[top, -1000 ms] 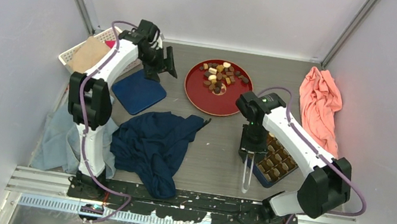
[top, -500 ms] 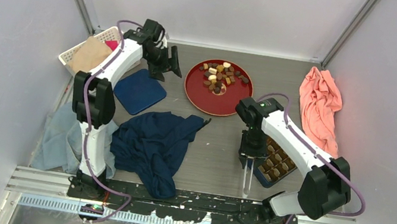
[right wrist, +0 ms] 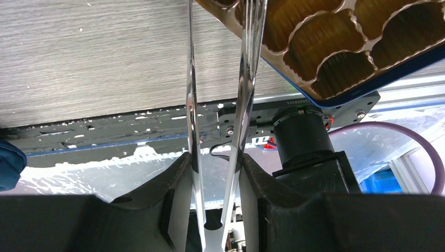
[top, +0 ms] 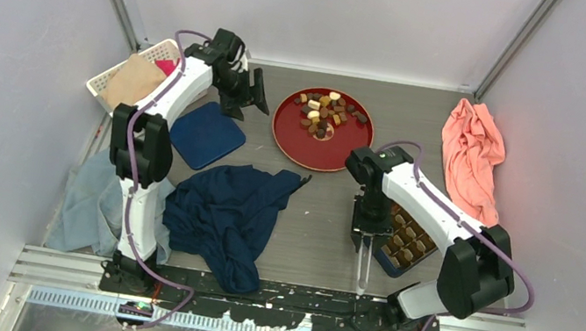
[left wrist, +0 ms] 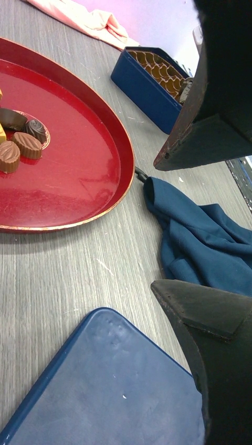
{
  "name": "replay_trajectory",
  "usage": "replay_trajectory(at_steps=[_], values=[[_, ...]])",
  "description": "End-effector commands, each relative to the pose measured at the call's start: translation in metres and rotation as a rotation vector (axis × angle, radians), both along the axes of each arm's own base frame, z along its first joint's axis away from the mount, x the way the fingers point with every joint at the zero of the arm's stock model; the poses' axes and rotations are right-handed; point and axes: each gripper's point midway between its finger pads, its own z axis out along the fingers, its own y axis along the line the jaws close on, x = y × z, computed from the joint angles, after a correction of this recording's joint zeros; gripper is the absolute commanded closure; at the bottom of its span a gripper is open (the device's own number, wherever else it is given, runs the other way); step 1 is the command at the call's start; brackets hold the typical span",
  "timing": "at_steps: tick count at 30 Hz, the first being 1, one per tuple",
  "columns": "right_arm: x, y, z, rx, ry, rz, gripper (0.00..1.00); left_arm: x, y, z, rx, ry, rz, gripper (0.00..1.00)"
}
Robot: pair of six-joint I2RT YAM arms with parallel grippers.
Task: Pack the chocolate
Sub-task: Place the fake chocolate in the packing box.
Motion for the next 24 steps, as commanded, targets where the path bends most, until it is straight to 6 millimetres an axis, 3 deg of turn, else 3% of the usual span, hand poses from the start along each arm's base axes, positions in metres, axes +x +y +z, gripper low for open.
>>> replay_trajectory(at_steps=[1, 11, 19, 24], values=[[0.003, 0.002, 0.001, 0.008, -0.007, 0.012, 0.76, 0.006, -0.007, 0.019, -0.032, -0.042, -0.005, 0.24], [0.006, -0.005, -0.001, -0.03, -0.022, 0.023, 0.58, 0.005, -0.007, 0.018, -0.03, -0.039, -0.005, 0.24], [0.006, -0.005, 0.0, -0.033, -0.023, 0.023, 0.57, 0.004, -0.006, 0.018, -0.03, -0.039, -0.005, 0.24], [0.01, -0.009, 0.007, -0.044, -0.056, 0.03, 0.68, 0.003, -0.006, 0.019, -0.03, -0.039, -0.006, 0.24]])
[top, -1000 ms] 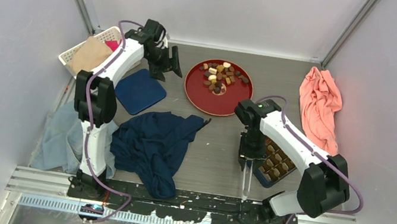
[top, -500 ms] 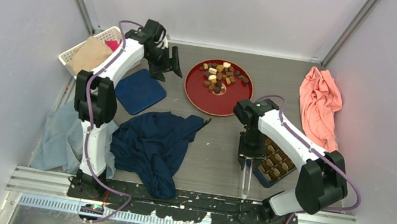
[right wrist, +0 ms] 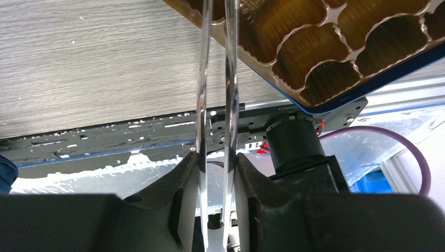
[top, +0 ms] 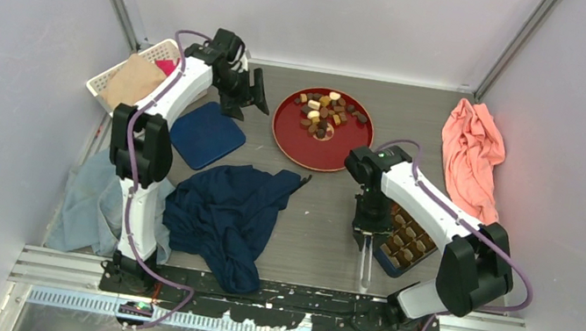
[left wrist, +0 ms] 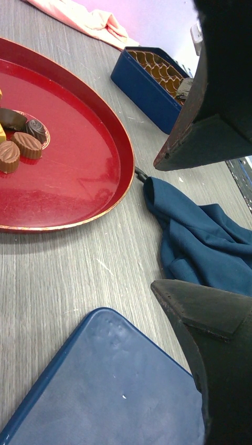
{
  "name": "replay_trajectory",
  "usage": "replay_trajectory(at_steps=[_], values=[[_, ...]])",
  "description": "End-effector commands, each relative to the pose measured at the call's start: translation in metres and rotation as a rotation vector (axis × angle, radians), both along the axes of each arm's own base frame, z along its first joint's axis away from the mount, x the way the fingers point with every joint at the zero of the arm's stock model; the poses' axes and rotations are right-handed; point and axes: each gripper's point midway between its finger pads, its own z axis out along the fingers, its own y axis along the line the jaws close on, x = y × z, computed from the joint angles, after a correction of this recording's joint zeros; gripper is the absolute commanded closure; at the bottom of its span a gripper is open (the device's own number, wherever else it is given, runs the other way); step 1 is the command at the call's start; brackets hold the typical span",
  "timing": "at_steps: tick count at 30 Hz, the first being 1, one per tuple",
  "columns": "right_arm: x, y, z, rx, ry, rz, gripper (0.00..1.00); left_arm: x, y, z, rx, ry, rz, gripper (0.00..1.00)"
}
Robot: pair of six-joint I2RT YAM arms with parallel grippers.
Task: Pack the chocolate
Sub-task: Place the clamp at the center of the board.
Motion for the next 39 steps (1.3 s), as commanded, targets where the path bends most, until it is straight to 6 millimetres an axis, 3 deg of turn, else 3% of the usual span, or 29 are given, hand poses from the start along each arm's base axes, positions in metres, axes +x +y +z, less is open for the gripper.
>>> replay_trajectory(at_steps=[1, 8, 12, 17, 25, 33, 37, 39], values=[[0.004, -0.004, 0.013, -0.009, -0.043, 0.02, 0.7, 0.003, -0.006, 0.019, -0.03, -0.04, -0.005, 0.24], [0.029, 0.009, 0.04, 0.041, -0.145, 0.025, 0.78, 0.001, -0.01, 0.022, -0.036, -0.05, -0.026, 0.24], [0.046, 0.019, 0.041, 0.063, -0.171, 0.044, 0.78, -0.001, -0.003, 0.017, 0.004, -0.044, -0.018, 0.24], [0.064, 0.048, 0.04, 0.113, -0.2, 0.087, 0.78, -0.006, 0.005, 0.017, 0.032, -0.043, -0.012, 0.24], [0.058, 0.078, 0.007, 0.13, -0.161, 0.134, 0.78, -0.012, 0.032, 0.018, 0.073, -0.041, 0.036, 0.24], [0.061, 0.108, -0.041, 0.165, -0.098, 0.182, 0.75, -0.015, 0.04, 0.017, 0.085, -0.031, 0.041, 0.24], [0.06, 0.112, -0.064, 0.159, -0.067, 0.189, 0.62, -0.015, 0.043, 0.019, 0.091, -0.033, 0.036, 0.24], [0.059, 0.112, -0.068, 0.158, -0.063, 0.194, 0.49, -0.015, 0.046, 0.02, 0.099, -0.037, 0.039, 0.24]])
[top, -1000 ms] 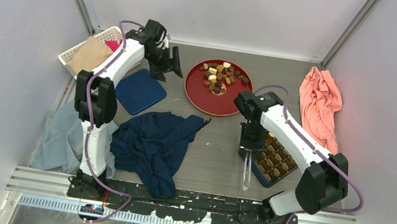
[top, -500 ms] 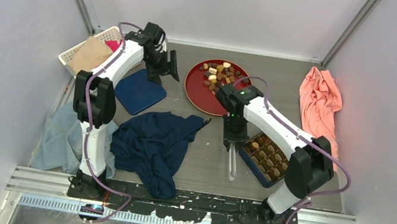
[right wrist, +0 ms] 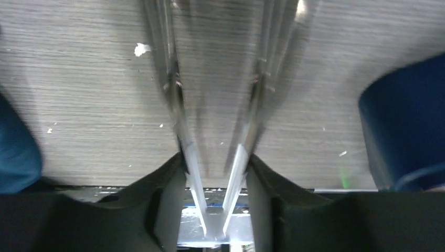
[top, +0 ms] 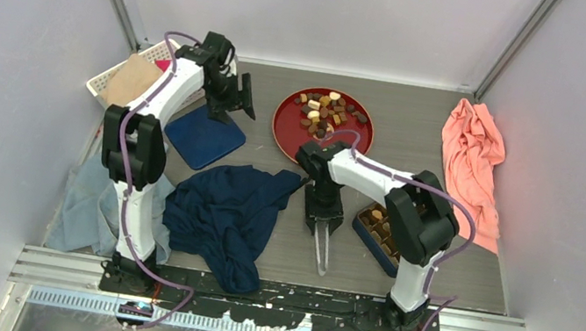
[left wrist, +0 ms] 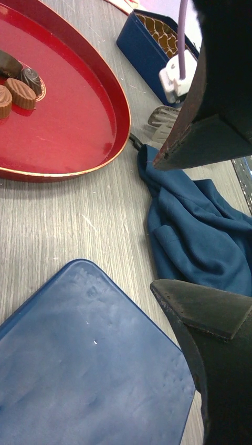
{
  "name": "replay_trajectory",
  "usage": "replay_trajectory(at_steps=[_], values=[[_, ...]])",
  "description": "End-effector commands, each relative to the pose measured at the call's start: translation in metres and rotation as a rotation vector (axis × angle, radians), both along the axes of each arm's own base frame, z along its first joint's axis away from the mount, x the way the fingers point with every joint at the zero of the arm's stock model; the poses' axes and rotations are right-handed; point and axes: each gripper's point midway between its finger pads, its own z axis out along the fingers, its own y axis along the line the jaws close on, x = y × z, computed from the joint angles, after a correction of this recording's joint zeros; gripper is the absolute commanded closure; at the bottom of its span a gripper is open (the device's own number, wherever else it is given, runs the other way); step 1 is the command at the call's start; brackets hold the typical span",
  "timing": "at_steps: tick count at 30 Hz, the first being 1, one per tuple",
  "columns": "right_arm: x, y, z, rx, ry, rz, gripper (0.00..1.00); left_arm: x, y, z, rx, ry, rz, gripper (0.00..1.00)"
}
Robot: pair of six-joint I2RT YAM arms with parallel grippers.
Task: Pack the chocolate
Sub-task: Place the clamp at the center of the board, then adjust the packing box at the center of the board.
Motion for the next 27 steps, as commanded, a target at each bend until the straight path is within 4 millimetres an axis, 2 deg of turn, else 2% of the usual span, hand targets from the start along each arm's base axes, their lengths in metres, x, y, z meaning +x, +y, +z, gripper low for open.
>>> replay_trajectory(at_steps=[1, 3, 7, 11, 15, 17, 20, 24, 27], values=[[0.003, 0.011, -0.002, 0.047, -0.022, 0.018, 0.42, -0.002, 0.01, 0.032, 0.011, -0.077, -0.008, 0.24], [0.006, 0.012, 0.003, 0.054, -0.031, 0.032, 0.32, 0.0, 0.013, 0.034, 0.011, -0.082, -0.004, 0.24], [0.015, 0.008, 0.031, 0.056, -0.1, 0.055, 0.27, 0.002, 0.012, 0.037, 0.008, -0.092, -0.011, 0.24], [0.039, -0.017, 0.068, 0.037, -0.236, -0.009, 0.26, 0.005, 0.011, 0.038, 0.0, -0.097, -0.003, 0.24], [0.06, -0.063, 0.088, 0.025, -0.326, -0.229, 0.26, 0.008, 0.008, 0.036, -0.018, -0.093, 0.006, 0.24], [0.065, -0.085, 0.089, 0.027, -0.347, -0.375, 0.26, 0.009, 0.006, 0.036, -0.027, -0.095, 0.007, 0.24], [0.067, -0.102, 0.084, 0.058, -0.339, -0.521, 0.25, 0.01, 0.004, 0.036, -0.038, -0.096, 0.007, 0.24], [0.072, -0.109, 0.074, 0.092, -0.299, -0.607, 0.25, 0.011, 0.004, 0.036, -0.039, -0.097, 0.009, 0.24], [0.077, -0.102, 0.069, 0.144, -0.279, -0.638, 0.26, 0.01, 0.004, 0.037, -0.037, -0.097, 0.01, 0.24]])
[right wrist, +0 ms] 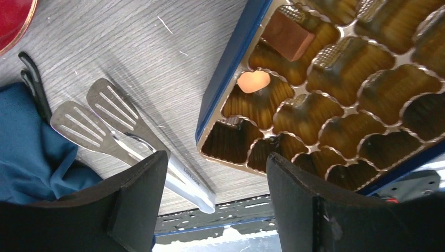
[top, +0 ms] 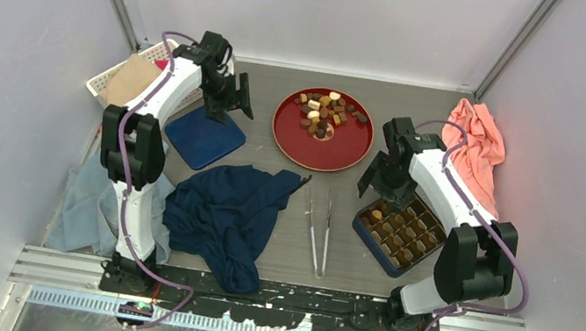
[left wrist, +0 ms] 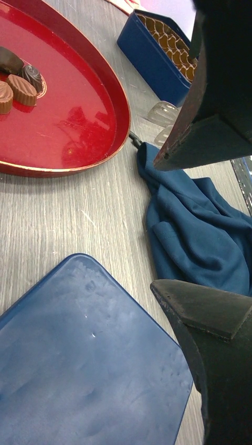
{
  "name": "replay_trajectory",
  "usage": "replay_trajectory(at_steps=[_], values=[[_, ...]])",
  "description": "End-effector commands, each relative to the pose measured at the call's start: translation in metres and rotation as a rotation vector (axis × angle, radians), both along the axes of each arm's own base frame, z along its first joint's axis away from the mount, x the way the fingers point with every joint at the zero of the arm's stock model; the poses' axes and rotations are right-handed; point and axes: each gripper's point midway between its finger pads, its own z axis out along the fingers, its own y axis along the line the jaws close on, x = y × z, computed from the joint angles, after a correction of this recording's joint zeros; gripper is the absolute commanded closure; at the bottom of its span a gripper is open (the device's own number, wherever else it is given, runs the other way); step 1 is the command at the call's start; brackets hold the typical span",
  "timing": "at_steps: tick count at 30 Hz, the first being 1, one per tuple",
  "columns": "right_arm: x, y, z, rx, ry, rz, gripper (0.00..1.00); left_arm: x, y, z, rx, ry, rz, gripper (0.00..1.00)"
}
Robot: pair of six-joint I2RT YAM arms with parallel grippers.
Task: Pack the chocolate
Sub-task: Adjust the packing box at the center of the board.
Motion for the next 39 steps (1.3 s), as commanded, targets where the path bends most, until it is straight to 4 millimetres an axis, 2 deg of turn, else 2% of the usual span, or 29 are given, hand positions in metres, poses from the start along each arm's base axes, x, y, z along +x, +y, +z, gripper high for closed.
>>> replay_trajectory(at_steps=[1, 13, 17, 21, 24, 28, 32, 39], values=[[0.013, 0.017, -0.002, 0.109, -0.019, -0.057, 0.26, 0.011, -0.002, 0.037, -0.038, -0.104, 0.006, 0.24], [0.02, 0.026, -0.022, 0.157, 0.016, -0.058, 0.26, 0.011, -0.001, 0.036, -0.03, -0.102, 0.009, 0.24], [0.009, 0.032, -0.019, 0.198, 0.042, -0.011, 0.26, 0.011, -0.001, 0.036, -0.028, -0.103, 0.01, 0.24], [-0.006, 0.027, -0.027, 0.166, 0.077, 0.006, 0.26, 0.012, -0.003, 0.033, -0.038, -0.096, 0.012, 0.24], [-0.006, 0.026, -0.032, 0.16, 0.086, -0.003, 0.26, 0.012, -0.005, 0.033, -0.051, -0.09, 0.015, 0.24], [0.005, 0.034, -0.038, 0.192, 0.073, -0.015, 0.26, 0.013, -0.005, 0.034, -0.051, -0.094, 0.016, 0.24], [0.026, 0.037, -0.04, 0.188, 0.037, -0.01, 0.26, 0.013, -0.005, 0.035, -0.051, -0.097, 0.016, 0.24], [0.074, 0.027, -0.047, 0.122, -0.023, -0.037, 0.26, 0.012, -0.003, 0.038, -0.044, -0.103, 0.013, 0.24]])
